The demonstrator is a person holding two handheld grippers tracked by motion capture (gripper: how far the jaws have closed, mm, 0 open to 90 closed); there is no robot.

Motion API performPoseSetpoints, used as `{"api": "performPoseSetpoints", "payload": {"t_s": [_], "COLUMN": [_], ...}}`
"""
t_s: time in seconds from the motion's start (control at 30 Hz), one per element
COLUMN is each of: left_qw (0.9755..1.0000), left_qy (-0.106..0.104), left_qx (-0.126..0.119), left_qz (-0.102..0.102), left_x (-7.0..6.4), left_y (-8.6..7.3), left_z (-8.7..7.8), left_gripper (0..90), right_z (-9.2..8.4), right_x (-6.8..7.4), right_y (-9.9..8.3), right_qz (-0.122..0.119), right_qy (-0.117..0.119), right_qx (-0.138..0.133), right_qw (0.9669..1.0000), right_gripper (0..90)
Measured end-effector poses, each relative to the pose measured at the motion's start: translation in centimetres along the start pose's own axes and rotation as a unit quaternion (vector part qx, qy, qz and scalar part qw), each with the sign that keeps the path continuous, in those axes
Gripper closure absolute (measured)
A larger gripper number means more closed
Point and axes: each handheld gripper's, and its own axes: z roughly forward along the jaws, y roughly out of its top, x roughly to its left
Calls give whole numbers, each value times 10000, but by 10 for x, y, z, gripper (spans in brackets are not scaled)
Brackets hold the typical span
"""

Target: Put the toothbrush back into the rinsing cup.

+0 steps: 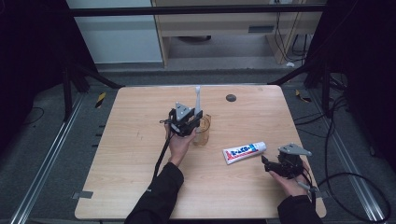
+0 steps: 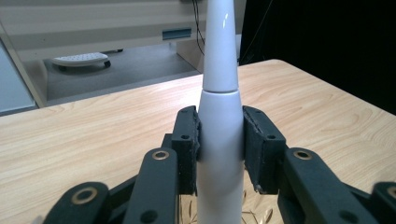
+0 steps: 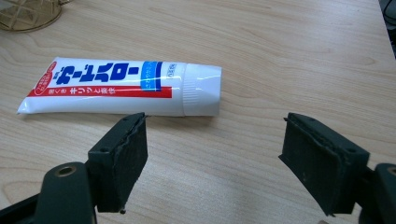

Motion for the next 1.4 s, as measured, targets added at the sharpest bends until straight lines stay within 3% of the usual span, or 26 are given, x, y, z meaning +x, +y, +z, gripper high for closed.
{"api": "performPoseSetpoints", "payload": {"t_s": [0.87, 1.07, 1.13, 1.23, 1.33, 1.4], "left_qw": [9999, 9999, 9997, 9995, 9996, 9997], "left_qy": [-39, -49, -111, -18, -25, -85], "left_qx": [90, 130, 210, 273, 234, 215], "left_qz": [79, 73, -18, 168, 122, -15], "left_x": [3, 7, 6, 4, 8, 10], "left_y": [-8, -9, -10, -6, -9, -10], "left_z": [-9, -13, -12, -18, -24, -26], "left_gripper": [664, 654, 649, 658, 656, 659], "right_z": [-1, -1, -1, 1, -4, -4], "right_x": [1, 0, 0, -1, 0, 0], "right_y": [1, 1, 1, 1, 2, 1], "right_qz": [-8, -7, 7, 140, 165, 97], "right_qy": [-21, -33, -20, 89, 87, 71], "right_qx": [-14, -10, -20, -32, -94, -95], "right_qw": [10000, 10000, 10000, 9999, 9998, 9999], "right_gripper": [220, 219, 221, 218, 219, 219]}}
